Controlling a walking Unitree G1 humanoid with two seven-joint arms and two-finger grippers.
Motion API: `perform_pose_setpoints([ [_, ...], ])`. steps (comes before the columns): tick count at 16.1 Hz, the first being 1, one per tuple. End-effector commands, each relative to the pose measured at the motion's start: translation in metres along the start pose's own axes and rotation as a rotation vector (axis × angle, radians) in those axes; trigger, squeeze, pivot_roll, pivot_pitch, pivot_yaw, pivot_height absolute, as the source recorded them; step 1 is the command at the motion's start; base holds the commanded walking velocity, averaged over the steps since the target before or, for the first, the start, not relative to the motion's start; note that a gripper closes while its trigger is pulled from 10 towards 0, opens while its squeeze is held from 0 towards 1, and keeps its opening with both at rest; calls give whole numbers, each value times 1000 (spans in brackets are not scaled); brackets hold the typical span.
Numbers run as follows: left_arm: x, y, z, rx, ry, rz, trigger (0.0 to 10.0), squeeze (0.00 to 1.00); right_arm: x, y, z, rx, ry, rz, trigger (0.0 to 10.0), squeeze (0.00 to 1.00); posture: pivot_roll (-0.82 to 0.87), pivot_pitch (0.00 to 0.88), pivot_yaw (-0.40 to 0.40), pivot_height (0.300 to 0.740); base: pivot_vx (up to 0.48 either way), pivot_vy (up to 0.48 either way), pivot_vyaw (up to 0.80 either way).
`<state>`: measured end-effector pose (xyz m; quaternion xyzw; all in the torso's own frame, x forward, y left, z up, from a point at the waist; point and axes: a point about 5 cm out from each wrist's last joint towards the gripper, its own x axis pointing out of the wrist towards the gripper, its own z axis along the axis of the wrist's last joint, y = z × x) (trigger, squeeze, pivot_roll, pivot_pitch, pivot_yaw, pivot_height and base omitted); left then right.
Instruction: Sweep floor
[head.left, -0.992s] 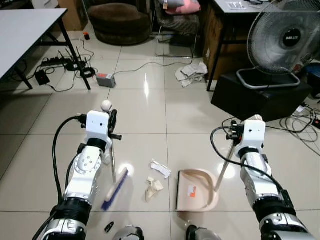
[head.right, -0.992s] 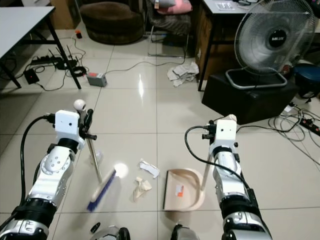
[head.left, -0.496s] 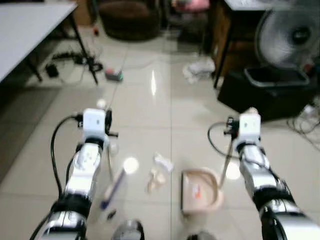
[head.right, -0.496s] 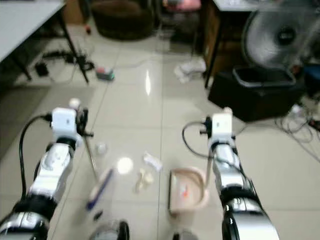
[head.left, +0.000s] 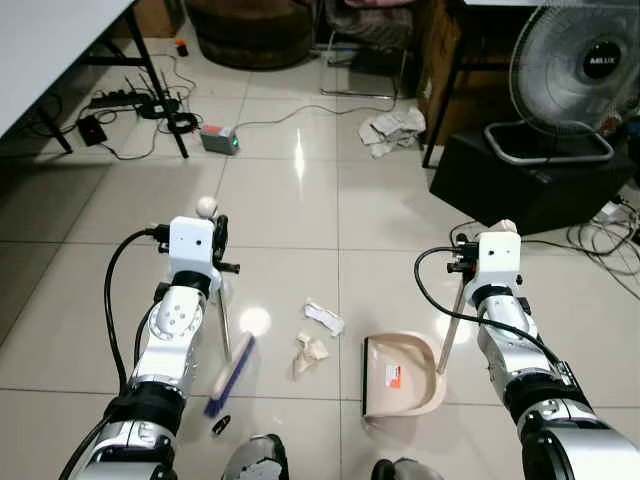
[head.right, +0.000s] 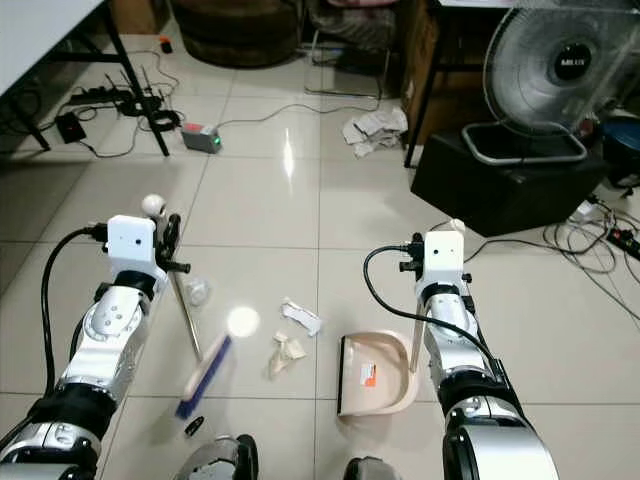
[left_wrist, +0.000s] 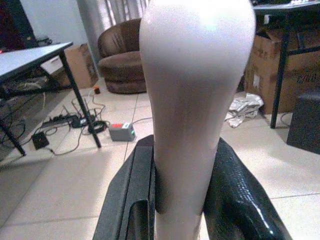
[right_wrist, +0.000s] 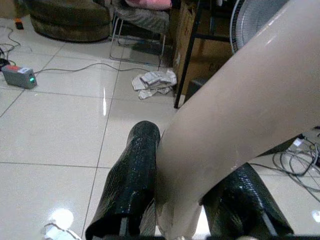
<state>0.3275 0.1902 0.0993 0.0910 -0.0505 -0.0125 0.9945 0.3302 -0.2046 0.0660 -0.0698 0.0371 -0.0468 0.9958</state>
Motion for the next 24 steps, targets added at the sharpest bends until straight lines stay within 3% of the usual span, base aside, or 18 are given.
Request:
perform_pose_setpoints([
  [1, 4, 1, 8, 25, -45, -6, 10000, 0, 6, -2, 13, 2, -53, -10, 10000, 0, 7, 98, 28, 740, 0, 0, 0],
  [8, 14, 6, 27, 6, -163, 43, 10000, 0, 14, -11, 29, 129, -124, -3, 10000, 0, 8, 109, 32, 740, 0, 0, 0],
  [13, 3, 20, 27, 35, -208, 41, 10000, 0, 21, -9, 44, 236, -183, 60, 10000, 0, 14, 109, 33, 740, 0, 0, 0],
  [15, -6, 30, 25, 32, -225, 54, 10000, 0, 21, -10, 54, 308, -271, 86, 10000, 0, 27, 129, 45, 740, 0, 0, 0],
  [20, -12, 36, 20, 42, -204, 66, 10000, 0, 23, -14, 55, 259, -265, 13, 10000, 0, 33, 149, 33, 740, 0, 0, 0],
  [24, -16, 32, 17, 33, -198, 65, 10000, 0, 24, -14, 60, 243, -286, 8, 10000, 0, 33, 150, 23, 740, 0, 0, 0],
])
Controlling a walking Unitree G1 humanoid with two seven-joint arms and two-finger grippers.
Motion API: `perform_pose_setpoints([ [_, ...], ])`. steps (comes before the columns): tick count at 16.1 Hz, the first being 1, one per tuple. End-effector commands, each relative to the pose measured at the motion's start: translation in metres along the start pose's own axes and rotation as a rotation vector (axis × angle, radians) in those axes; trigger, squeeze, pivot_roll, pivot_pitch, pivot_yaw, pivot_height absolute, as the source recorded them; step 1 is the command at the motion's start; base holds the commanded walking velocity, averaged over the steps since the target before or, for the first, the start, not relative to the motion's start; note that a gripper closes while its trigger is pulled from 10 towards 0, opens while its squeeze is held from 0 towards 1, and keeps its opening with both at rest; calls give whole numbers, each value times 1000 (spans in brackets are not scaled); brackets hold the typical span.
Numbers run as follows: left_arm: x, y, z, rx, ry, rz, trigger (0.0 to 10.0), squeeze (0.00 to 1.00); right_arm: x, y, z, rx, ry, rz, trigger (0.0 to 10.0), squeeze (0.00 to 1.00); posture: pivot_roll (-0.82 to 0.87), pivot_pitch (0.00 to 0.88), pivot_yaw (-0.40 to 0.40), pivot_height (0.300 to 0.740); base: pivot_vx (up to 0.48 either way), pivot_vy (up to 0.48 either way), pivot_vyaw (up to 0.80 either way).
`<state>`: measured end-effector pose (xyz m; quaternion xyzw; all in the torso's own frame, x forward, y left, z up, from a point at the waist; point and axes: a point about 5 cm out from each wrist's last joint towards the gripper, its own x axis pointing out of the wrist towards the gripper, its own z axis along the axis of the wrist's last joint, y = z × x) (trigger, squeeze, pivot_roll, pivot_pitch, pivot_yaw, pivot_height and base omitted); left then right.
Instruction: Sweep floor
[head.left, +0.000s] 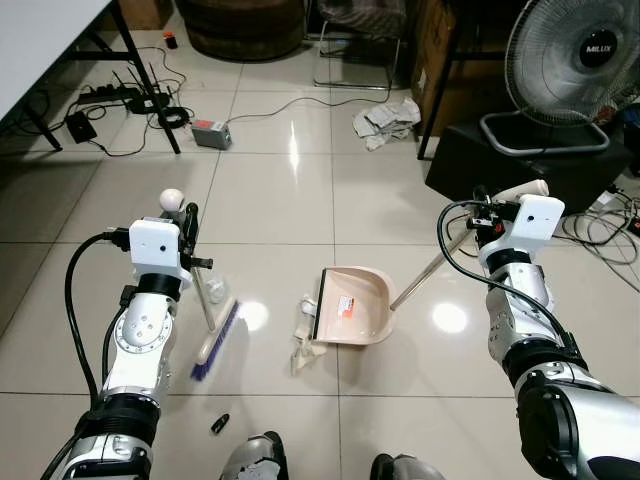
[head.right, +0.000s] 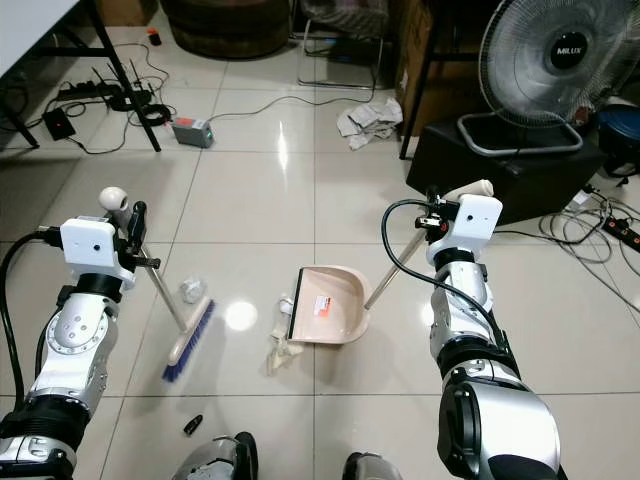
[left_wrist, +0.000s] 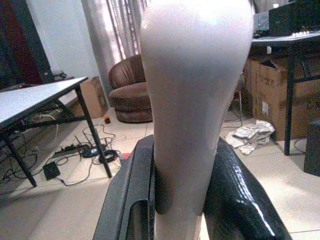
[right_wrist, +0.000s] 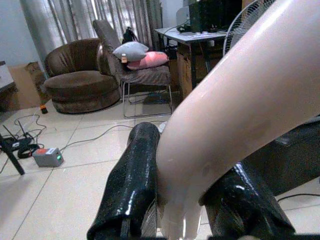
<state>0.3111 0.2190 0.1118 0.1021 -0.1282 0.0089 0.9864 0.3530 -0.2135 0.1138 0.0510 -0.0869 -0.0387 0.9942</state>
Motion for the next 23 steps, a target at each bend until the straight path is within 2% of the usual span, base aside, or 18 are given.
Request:
perform_pose_setpoints([
  [1, 1, 2, 7, 4, -44, 10, 10000, 0, 7, 3, 10, -10, -36, 6, 10000, 0, 33, 149, 23, 740, 0, 0, 0],
  [3, -3, 1, 5, 4, -33, 11, 10000, 0, 6, 4, 0, -25, 50, -20, 10000, 0, 38, 151, 25, 740, 0, 0, 0],
  [4, -4, 2, 5, 7, -32, 11, 10000, 0, 6, 4, -1, -26, 50, -22, 10000, 0, 41, 151, 25, 740, 0, 0, 0],
  [7, -3, 3, 7, 13, -45, 16, 10000, 0, 5, 6, 8, -6, -51, 14, 10000, 0, 54, 152, 14, 740, 0, 0, 0],
  [11, -5, 6, 9, 19, -51, 20, 10000, 0, 6, 6, 10, 11, -63, 5, 10000, 0, 61, 182, 12, 740, 0, 0, 0],
  [13, -6, 6, 11, 28, -54, -6, 10000, 0, 4, 5, 9, 6, -67, 22, 10000, 0, 66, 227, 18, 740, 0, 0, 0],
  [19, -13, 17, 32, 62, -121, -24, 10000, 0, -3, -3, 6, -13, -73, 57, 10000, 0, 94, 353, 34, 740, 0, 0, 0],
  [23, -18, 17, 41, 70, -141, -31, 10000, 0, -1, -1, 8, 10, -85, 58, 10000, 0, 115, 375, 34, 740, 0, 0, 0],
])
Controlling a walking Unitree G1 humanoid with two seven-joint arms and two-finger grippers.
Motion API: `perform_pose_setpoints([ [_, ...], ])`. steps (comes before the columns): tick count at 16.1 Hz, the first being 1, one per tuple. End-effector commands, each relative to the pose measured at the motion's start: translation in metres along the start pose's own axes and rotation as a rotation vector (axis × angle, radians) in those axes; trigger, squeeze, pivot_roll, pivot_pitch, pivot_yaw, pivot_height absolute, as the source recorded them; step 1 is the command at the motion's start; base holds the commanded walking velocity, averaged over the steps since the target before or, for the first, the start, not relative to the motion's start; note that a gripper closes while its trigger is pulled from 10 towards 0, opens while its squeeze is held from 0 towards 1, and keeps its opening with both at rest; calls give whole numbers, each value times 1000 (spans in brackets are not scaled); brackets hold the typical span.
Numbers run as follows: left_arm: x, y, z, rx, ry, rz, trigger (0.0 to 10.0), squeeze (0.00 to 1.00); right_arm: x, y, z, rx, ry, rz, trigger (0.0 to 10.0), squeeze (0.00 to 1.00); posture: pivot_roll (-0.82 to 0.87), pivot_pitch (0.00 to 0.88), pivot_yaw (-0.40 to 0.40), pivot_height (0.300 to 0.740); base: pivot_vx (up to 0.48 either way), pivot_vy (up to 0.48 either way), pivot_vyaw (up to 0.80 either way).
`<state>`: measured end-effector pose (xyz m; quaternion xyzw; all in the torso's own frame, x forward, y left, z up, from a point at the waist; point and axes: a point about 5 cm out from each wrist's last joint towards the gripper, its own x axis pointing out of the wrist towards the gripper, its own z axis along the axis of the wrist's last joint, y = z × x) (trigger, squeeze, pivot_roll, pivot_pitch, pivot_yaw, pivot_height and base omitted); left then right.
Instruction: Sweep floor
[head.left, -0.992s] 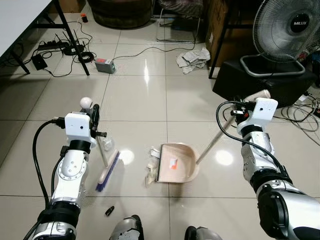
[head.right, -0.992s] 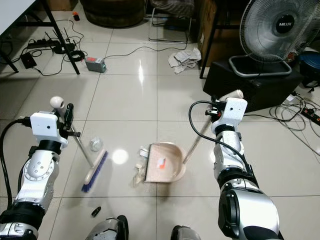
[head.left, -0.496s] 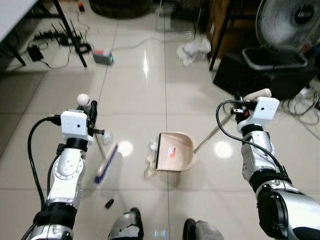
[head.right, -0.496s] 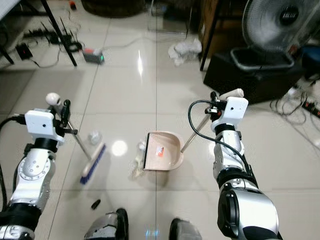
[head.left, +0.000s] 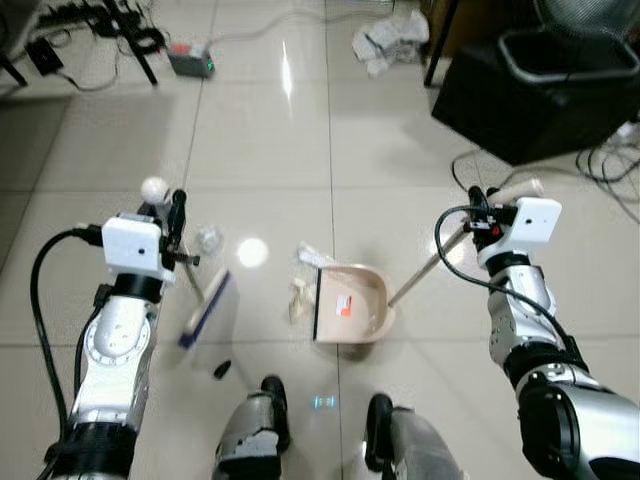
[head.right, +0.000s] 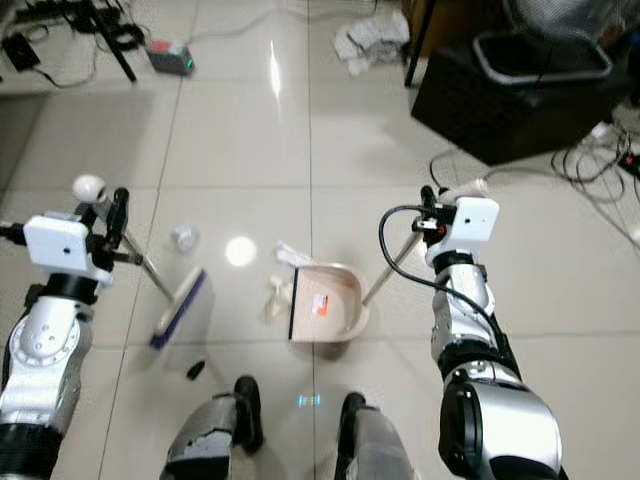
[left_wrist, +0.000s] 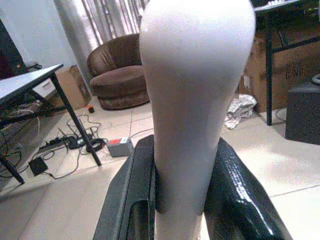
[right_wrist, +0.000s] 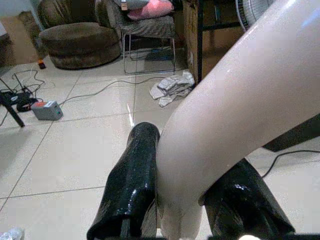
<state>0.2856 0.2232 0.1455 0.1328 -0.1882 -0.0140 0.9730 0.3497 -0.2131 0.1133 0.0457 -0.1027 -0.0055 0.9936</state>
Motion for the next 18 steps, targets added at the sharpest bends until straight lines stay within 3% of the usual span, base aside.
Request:
perform_pose_setpoints([
  [1, -3, 4, 4, 13, -10, 9, 10000, 0, 2, -1, 8, 15, -56, -7, 10000, 0, 119, 371, 32, 740, 0, 0, 0],
  [7, -7, 1, 5, 9, 14, 8, 10000, 0, 6, 16, 9, -47, -78, 33, 10000, 0, 141, 365, 25, 740, 0, 0, 0],
  [18, 7, -4, 5, -6, 6, 8, 10000, 0, 11, 6, 24, -34, -149, -19, 10000, 0, 118, 332, 13, 740, 0, 0, 0],
])
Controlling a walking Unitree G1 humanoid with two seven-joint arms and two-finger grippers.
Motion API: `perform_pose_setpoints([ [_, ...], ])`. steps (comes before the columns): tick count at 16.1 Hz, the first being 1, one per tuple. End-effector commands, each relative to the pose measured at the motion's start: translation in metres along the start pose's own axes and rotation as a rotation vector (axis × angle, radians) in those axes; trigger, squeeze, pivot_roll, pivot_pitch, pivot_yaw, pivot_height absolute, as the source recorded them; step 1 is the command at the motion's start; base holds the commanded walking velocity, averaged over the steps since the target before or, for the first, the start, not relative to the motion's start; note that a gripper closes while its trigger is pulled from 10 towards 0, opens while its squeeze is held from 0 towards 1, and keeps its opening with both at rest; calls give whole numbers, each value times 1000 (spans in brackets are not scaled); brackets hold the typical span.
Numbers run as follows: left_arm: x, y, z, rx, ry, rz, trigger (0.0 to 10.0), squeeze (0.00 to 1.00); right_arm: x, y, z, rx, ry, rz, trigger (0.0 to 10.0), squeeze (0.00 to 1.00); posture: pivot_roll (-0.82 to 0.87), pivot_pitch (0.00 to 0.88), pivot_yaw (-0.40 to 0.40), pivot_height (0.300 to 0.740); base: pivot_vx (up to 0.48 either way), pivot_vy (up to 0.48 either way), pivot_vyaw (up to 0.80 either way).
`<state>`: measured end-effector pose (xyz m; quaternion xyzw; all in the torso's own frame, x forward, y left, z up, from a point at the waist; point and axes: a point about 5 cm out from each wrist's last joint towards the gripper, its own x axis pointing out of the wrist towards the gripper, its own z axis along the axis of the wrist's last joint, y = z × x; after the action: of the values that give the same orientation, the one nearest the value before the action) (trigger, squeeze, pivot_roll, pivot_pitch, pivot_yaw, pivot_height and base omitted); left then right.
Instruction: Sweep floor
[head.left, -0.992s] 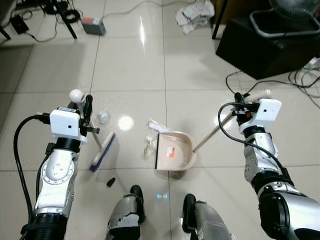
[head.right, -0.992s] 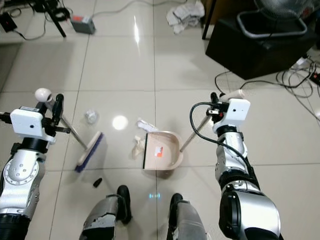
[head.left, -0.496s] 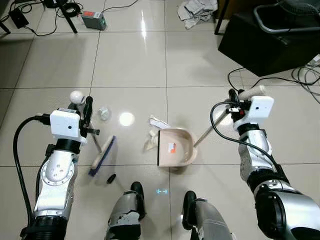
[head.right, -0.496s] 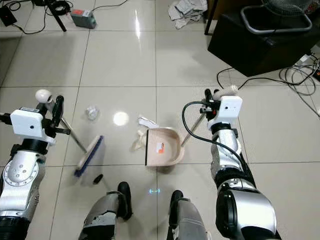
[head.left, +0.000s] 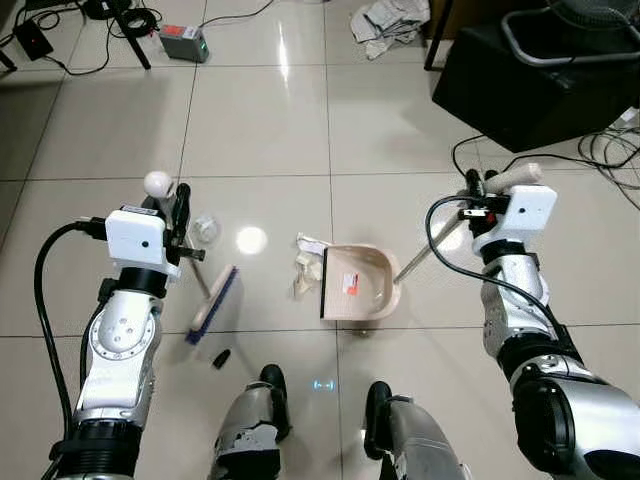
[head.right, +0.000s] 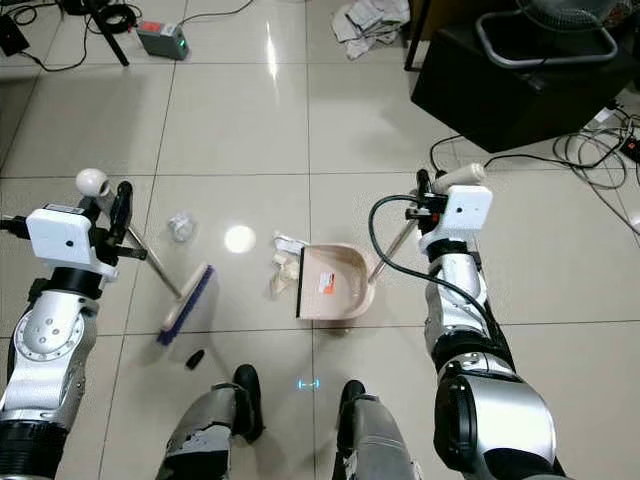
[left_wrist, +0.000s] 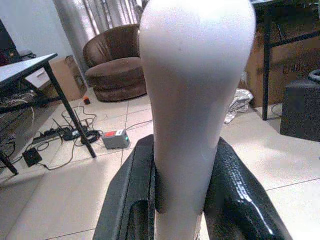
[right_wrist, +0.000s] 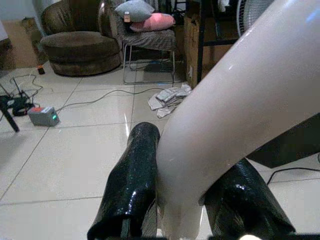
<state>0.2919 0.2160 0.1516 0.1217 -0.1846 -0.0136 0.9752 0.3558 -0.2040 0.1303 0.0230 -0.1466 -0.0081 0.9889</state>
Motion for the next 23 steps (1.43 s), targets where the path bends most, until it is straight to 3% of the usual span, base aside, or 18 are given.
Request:
perform_pose_setpoints([
  [1, -1, 1, 0, 16, -3, 4, 10000, 0, 4, -6, 11, 14, -67, -26, 10000, 0, 118, 332, 13, 740, 0, 0, 0],
  [5, 1, 1, -1, 14, -3, -3, 10000, 0, 8, -26, 22, -21, -86, -51, 10000, 0, 106, 322, 13, 740, 0, 0, 0],
  [8, 1, 0, -3, 12, -1, -6, 10000, 0, 6, -27, 18, -61, -58, -32, 10000, 0, 115, 324, 13, 740, 0, 0, 0],
  [15, -2, 1, 2, 11, -6, -12, 10000, 0, 1, -4, -2, -71, 43, 9, 10000, 0, 169, 381, 32, 740, 0, 0, 0],
  [23, -4, -2, -1, -9, 2, -7, 10000, 0, -4, 19, -12, -45, 64, 58, 10000, 0, 159, 364, 22, 740, 0, 0, 0],
])
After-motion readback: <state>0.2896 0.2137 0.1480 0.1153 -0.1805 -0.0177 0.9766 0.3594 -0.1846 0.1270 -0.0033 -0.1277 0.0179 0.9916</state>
